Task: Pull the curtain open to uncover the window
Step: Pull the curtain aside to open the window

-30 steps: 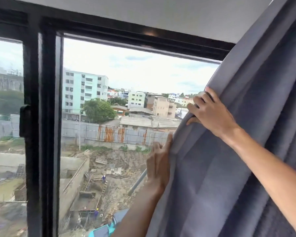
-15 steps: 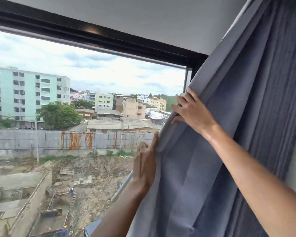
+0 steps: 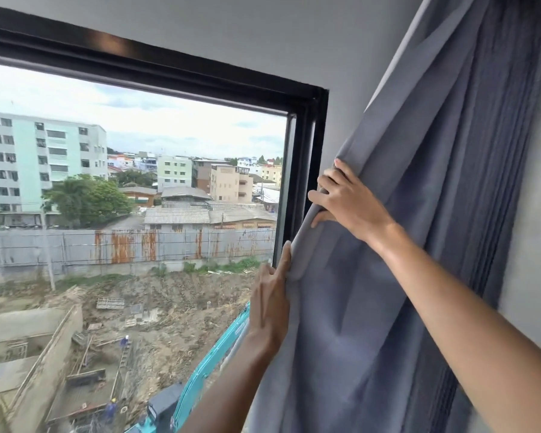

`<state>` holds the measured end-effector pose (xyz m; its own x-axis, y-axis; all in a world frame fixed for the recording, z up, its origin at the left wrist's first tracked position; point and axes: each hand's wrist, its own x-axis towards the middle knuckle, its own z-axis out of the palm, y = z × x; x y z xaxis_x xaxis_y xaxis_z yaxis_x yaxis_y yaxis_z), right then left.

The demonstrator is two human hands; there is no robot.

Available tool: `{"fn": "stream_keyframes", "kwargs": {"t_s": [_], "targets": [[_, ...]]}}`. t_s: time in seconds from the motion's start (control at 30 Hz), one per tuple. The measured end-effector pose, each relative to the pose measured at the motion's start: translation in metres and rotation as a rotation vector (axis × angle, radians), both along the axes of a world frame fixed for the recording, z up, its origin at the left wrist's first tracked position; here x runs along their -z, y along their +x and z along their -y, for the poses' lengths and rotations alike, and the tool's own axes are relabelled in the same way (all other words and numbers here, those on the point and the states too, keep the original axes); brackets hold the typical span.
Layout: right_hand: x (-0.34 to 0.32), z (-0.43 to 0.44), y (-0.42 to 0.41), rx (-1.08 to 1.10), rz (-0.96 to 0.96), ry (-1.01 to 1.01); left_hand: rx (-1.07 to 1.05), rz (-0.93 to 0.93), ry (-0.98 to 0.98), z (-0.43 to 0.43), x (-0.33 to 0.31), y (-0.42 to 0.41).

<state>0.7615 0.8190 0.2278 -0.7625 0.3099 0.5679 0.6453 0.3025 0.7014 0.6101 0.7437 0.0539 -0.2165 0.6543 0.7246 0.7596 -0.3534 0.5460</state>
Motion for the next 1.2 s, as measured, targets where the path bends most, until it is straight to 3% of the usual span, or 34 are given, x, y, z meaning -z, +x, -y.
{"fn": "stream_keyframes", "kwargs": {"t_s": [0.47, 0.83, 1.2], "targets": [[0.047, -0.038, -0.039, -0.068, 0.022, -0.118, 0.025, 0.113, -0.121, -0.046, 0.051, -0.027], [0.077, 0.020, -0.024, 0.022, 0.043, -0.077, 0.106, 0.055, -0.110, 0.004, 0.082, -0.006], [0.093, 0.055, -0.042, 0.041, -0.065, -0.151, 0.125, -0.025, -0.192, 0.043, 0.084, -0.030]]}}
